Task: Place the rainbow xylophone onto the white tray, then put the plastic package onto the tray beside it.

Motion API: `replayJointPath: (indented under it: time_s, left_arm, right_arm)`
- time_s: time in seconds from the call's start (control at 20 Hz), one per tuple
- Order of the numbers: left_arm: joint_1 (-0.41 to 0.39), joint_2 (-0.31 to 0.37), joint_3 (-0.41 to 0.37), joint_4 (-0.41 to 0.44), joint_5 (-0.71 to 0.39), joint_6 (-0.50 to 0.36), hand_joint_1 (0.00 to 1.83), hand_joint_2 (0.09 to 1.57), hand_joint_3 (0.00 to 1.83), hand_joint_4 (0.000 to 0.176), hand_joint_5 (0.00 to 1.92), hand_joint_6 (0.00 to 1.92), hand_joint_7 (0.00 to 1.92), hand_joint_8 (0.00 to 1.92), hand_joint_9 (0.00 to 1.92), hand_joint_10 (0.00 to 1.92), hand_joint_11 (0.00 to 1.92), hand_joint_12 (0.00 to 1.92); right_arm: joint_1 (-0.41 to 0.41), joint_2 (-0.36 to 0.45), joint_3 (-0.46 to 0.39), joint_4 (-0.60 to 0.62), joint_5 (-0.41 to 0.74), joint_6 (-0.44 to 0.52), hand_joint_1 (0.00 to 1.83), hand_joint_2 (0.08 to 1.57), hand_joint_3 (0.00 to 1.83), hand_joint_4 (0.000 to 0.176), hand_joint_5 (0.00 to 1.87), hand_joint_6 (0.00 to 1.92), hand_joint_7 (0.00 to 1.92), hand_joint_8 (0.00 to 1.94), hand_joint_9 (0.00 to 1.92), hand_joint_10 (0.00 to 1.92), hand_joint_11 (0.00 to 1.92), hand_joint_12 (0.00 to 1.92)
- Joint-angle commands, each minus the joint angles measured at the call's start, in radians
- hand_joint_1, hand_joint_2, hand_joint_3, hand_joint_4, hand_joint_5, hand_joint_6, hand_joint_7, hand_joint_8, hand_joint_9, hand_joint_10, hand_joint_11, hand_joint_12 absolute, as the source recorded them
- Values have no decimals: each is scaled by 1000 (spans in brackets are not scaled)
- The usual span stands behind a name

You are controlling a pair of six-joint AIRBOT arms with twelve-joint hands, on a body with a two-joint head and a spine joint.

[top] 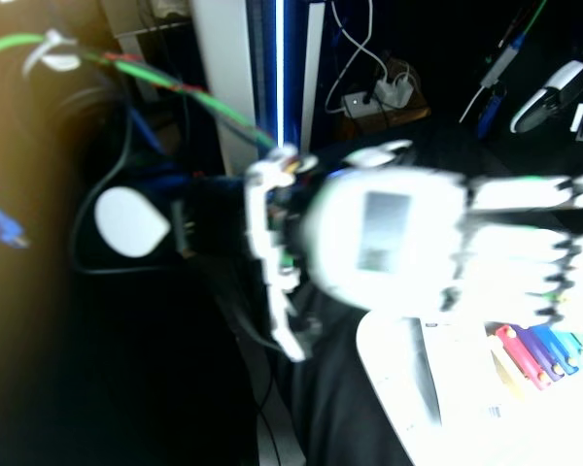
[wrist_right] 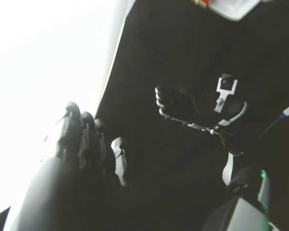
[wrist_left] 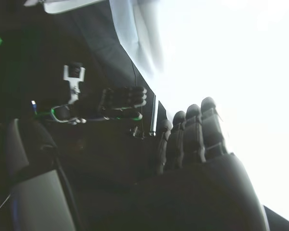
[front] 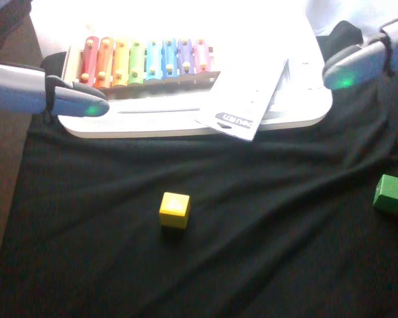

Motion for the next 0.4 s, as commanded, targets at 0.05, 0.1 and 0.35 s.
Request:
replayJointPath:
  time_s: [0.05,0.1,0.35]
  left_arm:
    - [-15,30,-12,-40,-152,18,852,776,13,0,0,0,15,4,0,0,0,0]
    - [-16,38,-16,-42,-161,20,830,772,11,0,0,0,36,12,0,0,0,0]
    - [-42,50,-25,-51,-221,24,705,805,24,0,0,0,5,0,0,0,0,0]
  right_arm:
    - [13,35,-42,111,179,-47,863,543,11,176,0,0,0,0,0,0,0,0]
    - [13,47,-57,126,197,-68,876,554,15,176,0,0,0,0,0,0,0,0]
    - [-26,90,-108,189,302,-79,844,539,4,176,0,0,0,0,0,0,35,16]
